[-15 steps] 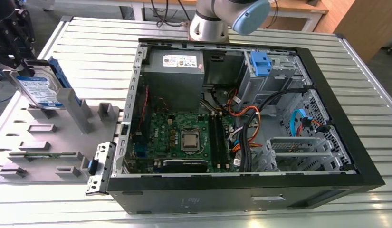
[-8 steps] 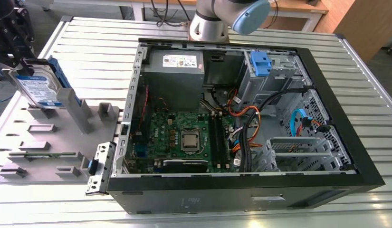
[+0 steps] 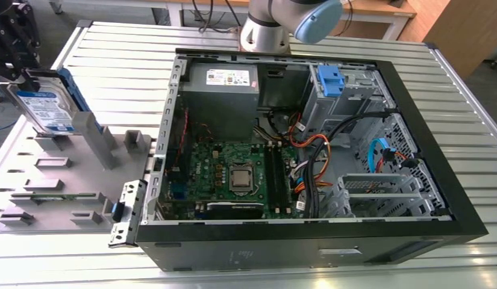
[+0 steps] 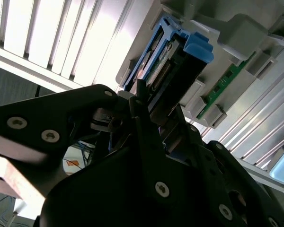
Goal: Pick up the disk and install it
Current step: 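Pick up the disk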
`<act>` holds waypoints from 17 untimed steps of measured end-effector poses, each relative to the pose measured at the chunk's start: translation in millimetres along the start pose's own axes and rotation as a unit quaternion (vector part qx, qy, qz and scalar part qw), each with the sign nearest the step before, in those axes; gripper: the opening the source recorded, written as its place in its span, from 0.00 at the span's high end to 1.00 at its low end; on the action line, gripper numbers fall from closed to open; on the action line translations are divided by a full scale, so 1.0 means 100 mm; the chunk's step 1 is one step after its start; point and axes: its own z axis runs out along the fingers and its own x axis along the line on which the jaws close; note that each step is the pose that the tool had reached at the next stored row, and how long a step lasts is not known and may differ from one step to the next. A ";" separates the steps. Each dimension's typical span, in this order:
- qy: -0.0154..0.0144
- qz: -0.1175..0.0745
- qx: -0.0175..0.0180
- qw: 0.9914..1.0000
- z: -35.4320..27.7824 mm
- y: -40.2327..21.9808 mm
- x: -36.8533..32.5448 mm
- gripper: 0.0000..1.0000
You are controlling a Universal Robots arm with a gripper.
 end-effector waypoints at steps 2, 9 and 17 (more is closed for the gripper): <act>0.000 0.000 0.000 1.000 -0.043 0.001 -0.001 0.65; 0.000 0.000 0.000 1.000 -0.234 0.008 -0.006 0.65; 0.000 0.000 0.000 1.000 -0.448 0.014 -0.011 0.65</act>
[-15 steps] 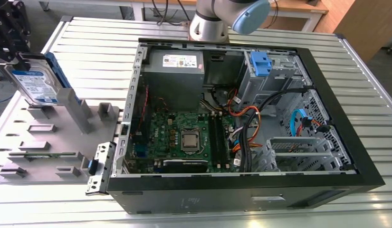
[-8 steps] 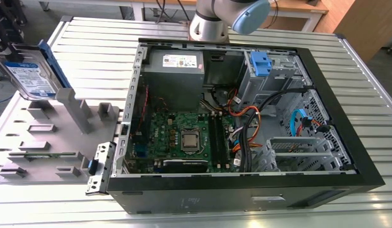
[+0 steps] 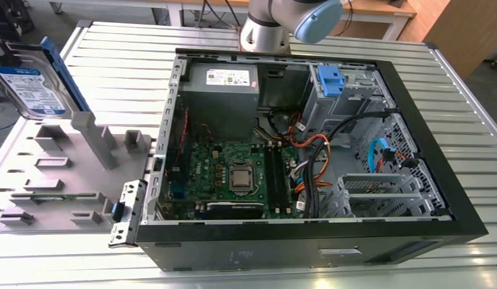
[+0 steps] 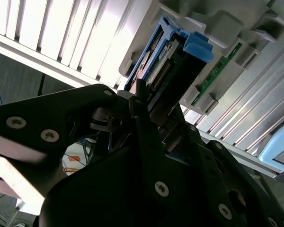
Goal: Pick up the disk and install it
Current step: 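Pick up the disk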
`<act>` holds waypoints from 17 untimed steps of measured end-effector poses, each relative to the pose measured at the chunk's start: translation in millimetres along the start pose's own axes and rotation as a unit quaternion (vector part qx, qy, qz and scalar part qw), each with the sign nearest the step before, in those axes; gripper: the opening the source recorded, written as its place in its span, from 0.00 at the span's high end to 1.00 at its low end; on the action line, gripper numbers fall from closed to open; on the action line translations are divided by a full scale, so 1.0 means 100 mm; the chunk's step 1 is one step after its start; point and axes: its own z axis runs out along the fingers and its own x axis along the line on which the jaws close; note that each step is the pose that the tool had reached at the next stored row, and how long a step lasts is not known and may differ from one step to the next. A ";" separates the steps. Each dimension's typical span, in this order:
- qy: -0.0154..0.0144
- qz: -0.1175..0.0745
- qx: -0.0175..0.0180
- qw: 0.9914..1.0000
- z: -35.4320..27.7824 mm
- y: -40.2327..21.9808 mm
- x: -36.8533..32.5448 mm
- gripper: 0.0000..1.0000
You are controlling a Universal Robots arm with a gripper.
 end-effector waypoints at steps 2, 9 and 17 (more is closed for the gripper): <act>0.000 0.000 0.000 1.000 -0.061 0.002 -0.003 0.65; 0.000 0.000 0.000 1.000 -0.226 0.008 -0.008 0.65; 0.000 0.000 0.000 1.000 -0.228 0.008 -0.008 0.65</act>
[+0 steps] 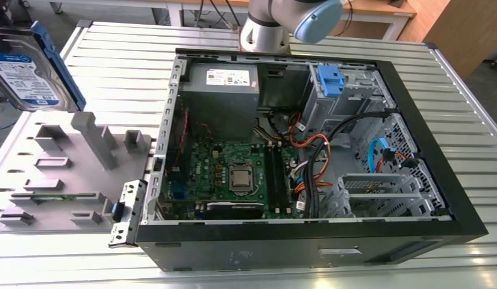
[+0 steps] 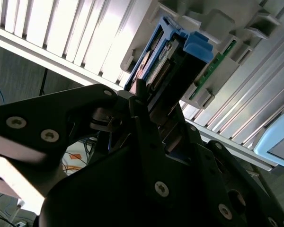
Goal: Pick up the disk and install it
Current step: 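Pick up the disk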
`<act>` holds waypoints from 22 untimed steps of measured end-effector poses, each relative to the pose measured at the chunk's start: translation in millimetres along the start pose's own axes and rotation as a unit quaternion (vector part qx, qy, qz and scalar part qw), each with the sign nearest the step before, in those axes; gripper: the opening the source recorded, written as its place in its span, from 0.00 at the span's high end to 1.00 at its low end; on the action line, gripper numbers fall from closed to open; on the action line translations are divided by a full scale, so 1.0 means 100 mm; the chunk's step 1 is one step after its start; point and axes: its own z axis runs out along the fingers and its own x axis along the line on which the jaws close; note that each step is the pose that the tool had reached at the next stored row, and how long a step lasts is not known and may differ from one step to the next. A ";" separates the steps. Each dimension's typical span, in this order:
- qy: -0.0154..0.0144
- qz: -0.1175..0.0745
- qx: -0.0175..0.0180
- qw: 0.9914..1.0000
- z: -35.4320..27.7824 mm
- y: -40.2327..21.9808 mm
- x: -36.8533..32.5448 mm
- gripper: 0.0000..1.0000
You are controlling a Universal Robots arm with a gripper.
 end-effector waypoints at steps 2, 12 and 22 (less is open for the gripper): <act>0.000 0.000 0.000 1.000 0.000 0.000 0.000 0.65; 0.000 0.000 0.000 1.000 -0.106 0.003 -0.002 0.65; 0.000 0.000 0.000 1.000 -0.297 0.010 -0.007 0.65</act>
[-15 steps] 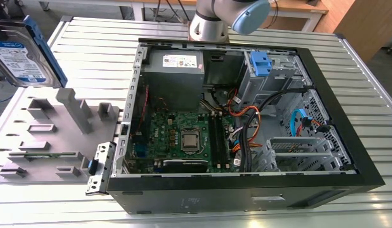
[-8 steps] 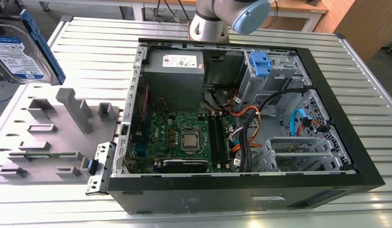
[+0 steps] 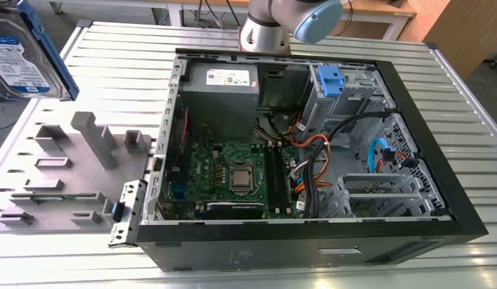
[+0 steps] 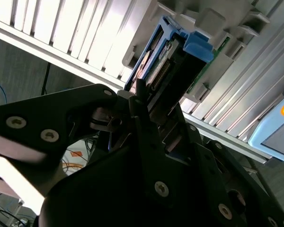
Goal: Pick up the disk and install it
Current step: 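Pick up the disk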
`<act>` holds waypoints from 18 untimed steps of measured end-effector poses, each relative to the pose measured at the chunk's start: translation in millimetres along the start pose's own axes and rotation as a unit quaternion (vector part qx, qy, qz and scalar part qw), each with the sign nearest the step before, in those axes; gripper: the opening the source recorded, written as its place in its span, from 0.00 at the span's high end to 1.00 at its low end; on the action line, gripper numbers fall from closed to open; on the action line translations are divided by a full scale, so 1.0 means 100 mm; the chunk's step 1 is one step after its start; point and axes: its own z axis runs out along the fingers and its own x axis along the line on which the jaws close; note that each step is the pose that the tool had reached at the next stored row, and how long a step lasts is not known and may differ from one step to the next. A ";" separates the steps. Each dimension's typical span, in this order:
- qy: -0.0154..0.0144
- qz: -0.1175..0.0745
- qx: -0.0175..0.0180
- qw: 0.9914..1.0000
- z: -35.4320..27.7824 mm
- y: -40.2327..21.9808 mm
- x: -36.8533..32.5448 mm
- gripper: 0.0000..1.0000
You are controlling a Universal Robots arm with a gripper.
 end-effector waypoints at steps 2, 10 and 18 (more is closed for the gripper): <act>0.000 0.000 0.000 1.000 -0.004 0.000 0.000 0.65; -0.002 0.000 0.000 1.000 -0.010 0.000 -0.001 0.65; -0.005 0.000 0.000 1.000 -0.108 0.003 -0.003 0.65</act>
